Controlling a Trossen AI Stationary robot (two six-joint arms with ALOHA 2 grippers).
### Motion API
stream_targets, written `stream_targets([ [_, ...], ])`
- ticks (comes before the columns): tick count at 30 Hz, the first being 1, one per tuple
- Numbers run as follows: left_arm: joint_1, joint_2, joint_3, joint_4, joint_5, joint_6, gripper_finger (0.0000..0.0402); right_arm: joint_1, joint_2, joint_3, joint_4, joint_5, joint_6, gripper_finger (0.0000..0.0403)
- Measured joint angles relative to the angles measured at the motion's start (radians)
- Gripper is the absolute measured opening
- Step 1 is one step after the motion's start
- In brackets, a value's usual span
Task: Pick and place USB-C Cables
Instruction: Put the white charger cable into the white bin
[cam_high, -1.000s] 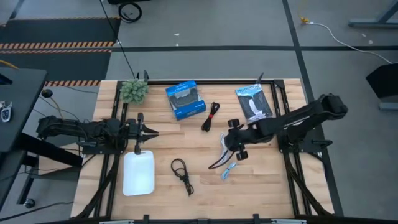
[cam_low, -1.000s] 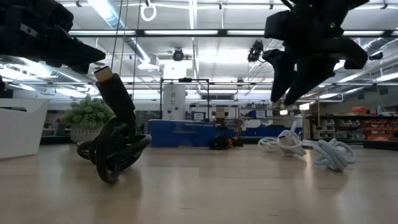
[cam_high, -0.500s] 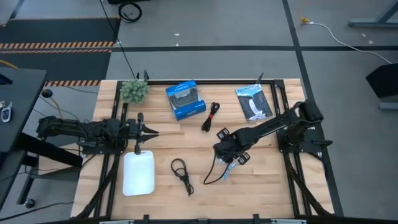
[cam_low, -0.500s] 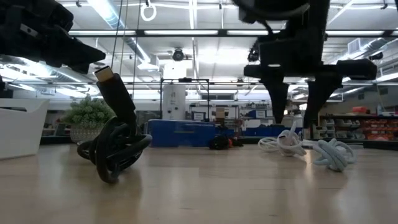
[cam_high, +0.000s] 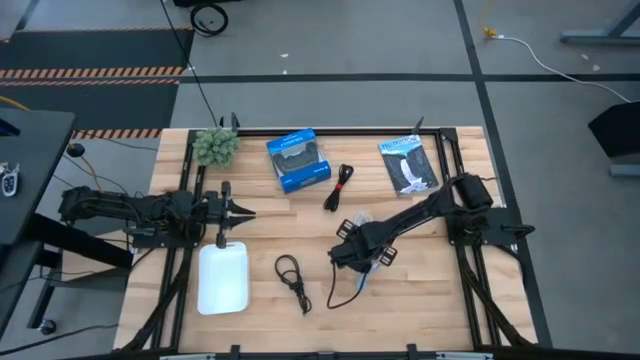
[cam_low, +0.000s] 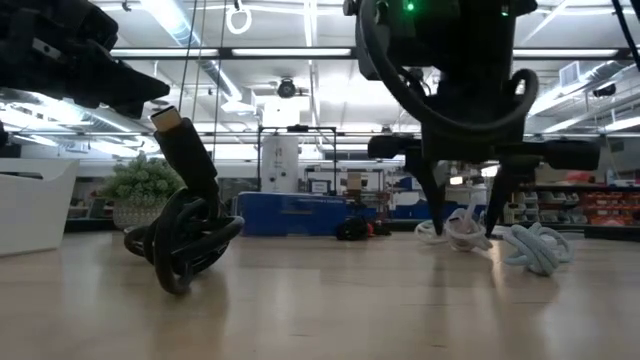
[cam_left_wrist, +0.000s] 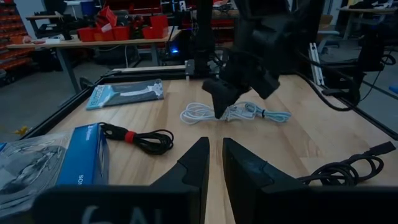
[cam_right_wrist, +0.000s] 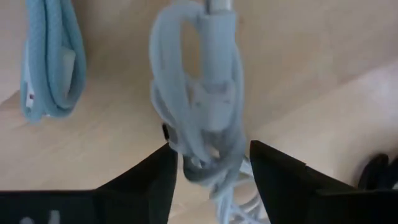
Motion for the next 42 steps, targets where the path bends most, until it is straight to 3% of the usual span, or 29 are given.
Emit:
stream_targets([
  [8, 0.000, 0.000, 0.000, 0.000, 0.000, 0.000, 0.0053, 0.016, -0.010, 0.000, 0.037, -0.004, -0.020, 0.0109],
  [12, 0.000, 0.000, 0.000, 0.000, 0.000, 0.000, 0.0053, 0.016, -0.009, 0.000, 0.053, -0.047, -0.019, 0.0086],
  [19, 0.000, 0.000, 0.000, 0.009, 0.000, -0.002, 0.0053, 0.016, -0.049, -0.001, 0.195, -0.060, -0.004, 0.0086],
  [25, -0.001, 0.000, 0.000, 0.093, -0.001, -0.241, 0.0053, -0.007, -0.150, -0.001, 0.365, -0.082, 0.118, 0.0086],
  [30, -0.005, 0.000, 0.000, 0.094, -0.003, -0.369, 0.0053, -0.067, -0.235, -0.001, 0.530, -0.227, 0.307, 0.0086],
  [33, -0.005, 0.000, 0.000, 0.108, -0.015, -0.367, 0.0053, -0.110, -0.261, -0.001, 0.649, -0.313, 0.376, 0.0086],
  [42, -0.005, 0.000, 0.000, 0.266, -0.241, -0.399, 0.0053, -0.246, -0.261, -0.001, 0.982, -0.457, 0.308, 0.0087],
])
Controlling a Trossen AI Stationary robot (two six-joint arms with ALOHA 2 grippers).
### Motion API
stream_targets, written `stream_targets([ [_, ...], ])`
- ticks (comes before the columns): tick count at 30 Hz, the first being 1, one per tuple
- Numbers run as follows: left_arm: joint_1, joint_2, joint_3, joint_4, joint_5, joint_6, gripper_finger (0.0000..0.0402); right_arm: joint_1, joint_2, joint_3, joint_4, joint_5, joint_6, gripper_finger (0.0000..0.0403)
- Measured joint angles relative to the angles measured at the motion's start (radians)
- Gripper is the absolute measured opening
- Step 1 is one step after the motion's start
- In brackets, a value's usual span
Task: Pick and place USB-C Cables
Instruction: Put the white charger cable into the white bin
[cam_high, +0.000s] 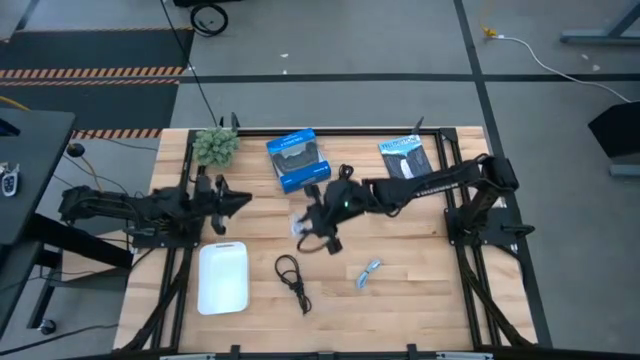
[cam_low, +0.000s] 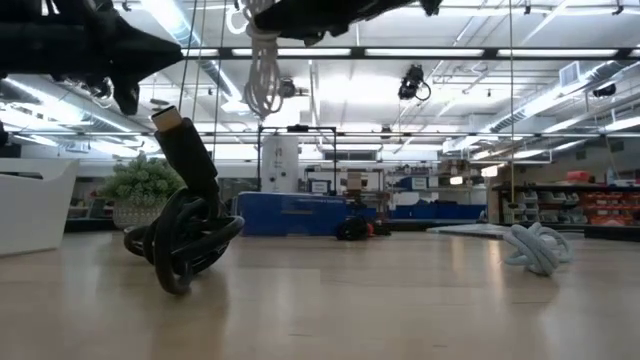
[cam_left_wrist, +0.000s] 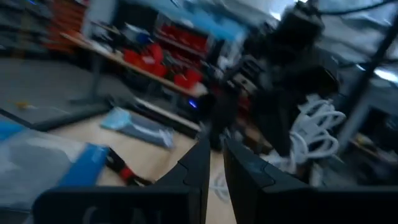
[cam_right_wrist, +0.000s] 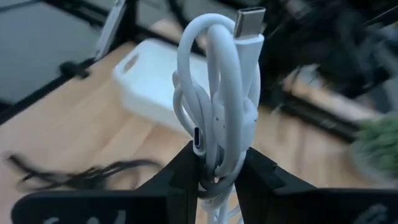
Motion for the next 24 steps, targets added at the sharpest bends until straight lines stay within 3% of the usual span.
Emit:
stream_targets([
  [4, 0.002, -0.001, 0.000, 0.076, -0.174, 0.144, 0.0053, -0.080, -0.006, 0.000, 0.102, -0.004, -0.086, 0.0087],
  [6, 0.001, 0.000, 0.000, 0.055, -0.212, 0.158, 0.0053, -0.126, -0.006, 0.000, 0.147, -0.007, -0.124, 0.0087],
  [10, 0.001, 0.007, 0.000, 0.014, -0.214, 0.074, 0.0053, -0.232, -0.006, 0.000, 0.166, -0.066, -0.160, 0.0087],
  [16, 0.000, 0.007, 0.000, -0.005, -0.138, -0.085, 0.0053, -0.362, -0.006, -0.001, 0.093, -0.292, 0.327, 0.0087],
  [18, 0.000, 0.007, 0.000, -0.004, -0.131, -0.134, 0.0053, -0.366, -0.006, 0.000, 0.125, -0.340, 0.424, 0.0087],
  [20, 0.000, 0.006, 0.000, -0.001, -0.141, -0.169, 0.0053, -0.349, -0.007, 0.000, 0.152, -0.341, 0.410, 0.0087],
  [24, 0.000, 0.006, 0.000, -0.001, -0.151, -0.181, 0.0053, -0.289, 0.023, 0.000, 0.236, -0.334, 0.216, 0.0087],
])
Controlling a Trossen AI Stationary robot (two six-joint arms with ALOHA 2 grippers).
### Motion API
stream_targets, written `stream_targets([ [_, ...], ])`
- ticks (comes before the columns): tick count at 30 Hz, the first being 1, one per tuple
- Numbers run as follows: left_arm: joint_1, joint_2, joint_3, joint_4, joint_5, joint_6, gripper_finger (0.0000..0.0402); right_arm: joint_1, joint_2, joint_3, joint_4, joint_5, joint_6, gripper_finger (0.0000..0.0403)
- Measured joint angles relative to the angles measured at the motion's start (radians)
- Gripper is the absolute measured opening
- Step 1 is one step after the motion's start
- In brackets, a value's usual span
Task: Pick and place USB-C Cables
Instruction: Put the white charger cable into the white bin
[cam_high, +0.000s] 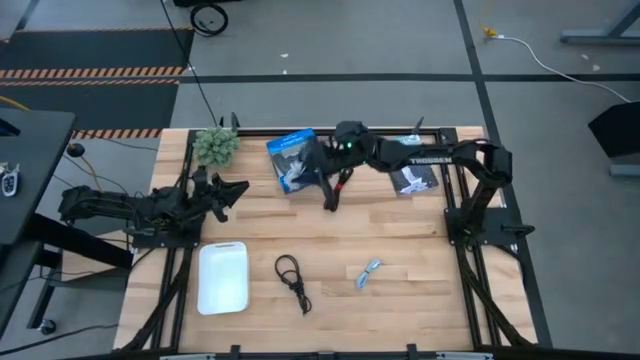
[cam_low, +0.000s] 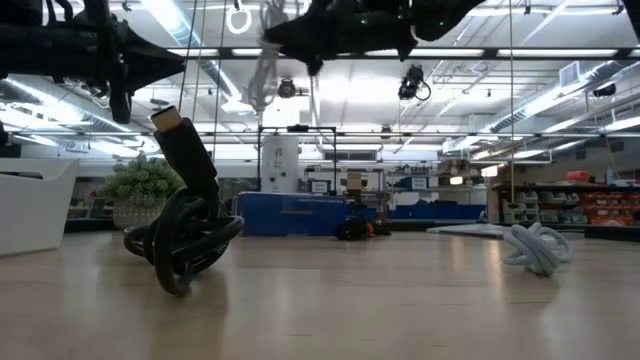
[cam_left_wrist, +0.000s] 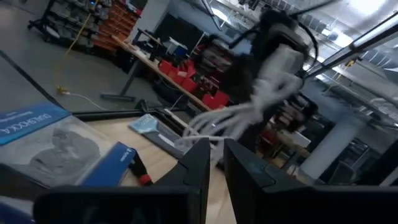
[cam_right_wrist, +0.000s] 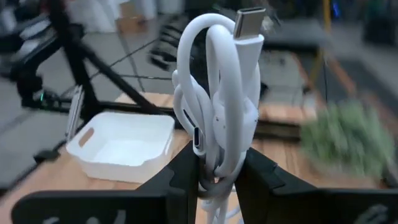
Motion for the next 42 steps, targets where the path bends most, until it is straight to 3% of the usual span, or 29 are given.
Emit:
stream_targets([
  [5, 0.000, 0.000, 0.000, -0.010, -0.001, 0.083, 0.0053, 0.108, 0.103, -0.001, 0.125, -0.013, -0.174, 0.0087],
  [11, 0.000, 0.000, 0.000, -0.006, -0.002, 0.166, 0.0053, 0.245, 0.190, -0.001, 0.366, 0.136, -0.079, 0.0087],
  [20, 0.001, 0.000, 0.000, 0.022, -0.002, 0.162, 0.0053, 0.415, 0.190, 0.000, 0.334, 0.429, 0.000, 0.0087],
  [28, 0.001, 0.000, 0.000, 0.105, 0.008, 0.138, 0.0053, 0.433, 0.190, 0.000, 0.334, 0.463, -0.008, 0.0087],
  [31, 0.001, 0.000, 0.000, 0.094, 0.109, 0.138, 0.0053, 0.450, 0.181, 0.000, 0.330, 0.491, -0.008, 0.0087],
  [37, -0.015, 0.034, 0.000, 0.085, 0.604, 0.220, 0.0052, 0.484, 0.115, 0.000, 0.328, 0.593, 0.090, 0.0087],
  [40, -0.045, 0.076, 0.000, 0.085, 0.643, 0.214, 0.0052, 0.481, 0.093, 0.000, 0.300, 0.580, 0.188, 0.0087],
  [42, -0.065, 0.109, 0.000, 0.099, 0.638, 0.220, 0.0052, 0.468, 0.089, 0.000, 0.269, 0.517, 0.254, 0.0087],
])
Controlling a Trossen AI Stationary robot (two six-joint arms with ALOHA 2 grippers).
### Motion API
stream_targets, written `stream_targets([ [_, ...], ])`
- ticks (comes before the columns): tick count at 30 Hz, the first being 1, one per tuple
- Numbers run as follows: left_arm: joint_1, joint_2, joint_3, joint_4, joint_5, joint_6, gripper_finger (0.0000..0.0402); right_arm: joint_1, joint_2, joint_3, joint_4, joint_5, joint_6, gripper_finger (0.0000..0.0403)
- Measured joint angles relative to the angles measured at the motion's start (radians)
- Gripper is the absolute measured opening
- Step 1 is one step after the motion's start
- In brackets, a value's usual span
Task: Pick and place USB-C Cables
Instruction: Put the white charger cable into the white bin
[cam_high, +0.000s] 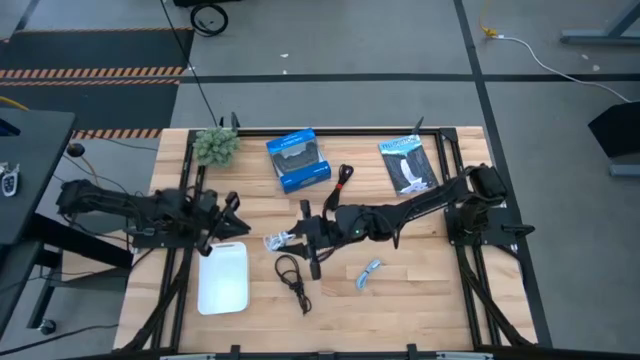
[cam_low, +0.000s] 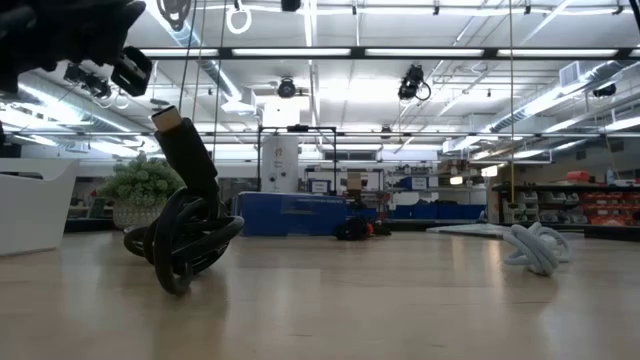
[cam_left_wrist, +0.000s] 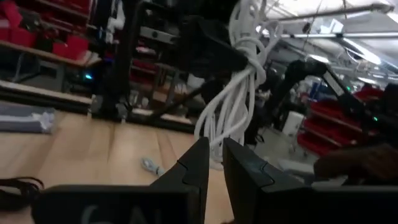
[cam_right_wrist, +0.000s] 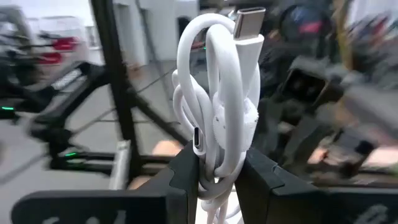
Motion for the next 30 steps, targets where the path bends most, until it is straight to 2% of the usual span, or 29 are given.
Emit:
stream_targets([
  [4, -0.032, 0.066, 0.001, 0.020, -0.093, 0.028, 0.0054, -0.044, 0.000, 0.000, -0.069, -0.149, 0.093, 0.0087],
  [6, -0.044, 0.094, 0.007, 0.026, -0.155, 0.029, 0.0062, -0.066, 0.000, 0.000, -0.096, -0.170, 0.097, 0.0087],
  [10, -0.059, 0.155, 0.045, 0.026, -0.206, 0.070, 0.0104, -0.098, 0.000, 0.000, -0.114, -0.156, 0.105, 0.0087],
  [16, -0.062, 0.256, 0.107, -0.024, -0.250, 0.156, 0.0212, -0.136, 0.000, 0.000, -0.114, -0.063, 0.113, 0.0087],
  [20, -0.060, 0.322, 0.151, -0.058, -0.299, 0.207, 0.0271, -0.163, 0.002, 0.000, -0.122, -0.058, 0.095, 0.0087],
  [24, -0.060, 0.387, 0.206, -0.079, -0.304, 0.236, 0.0299, -0.181, 0.002, 0.000, -0.123, -0.068, 0.068, 0.0087],
  [30, -0.059, 0.483, 0.311, -0.170, -0.405, 0.271, 0.0304, -0.188, 0.002, 0.000, -0.123, -0.060, 0.040, 0.0087],
])
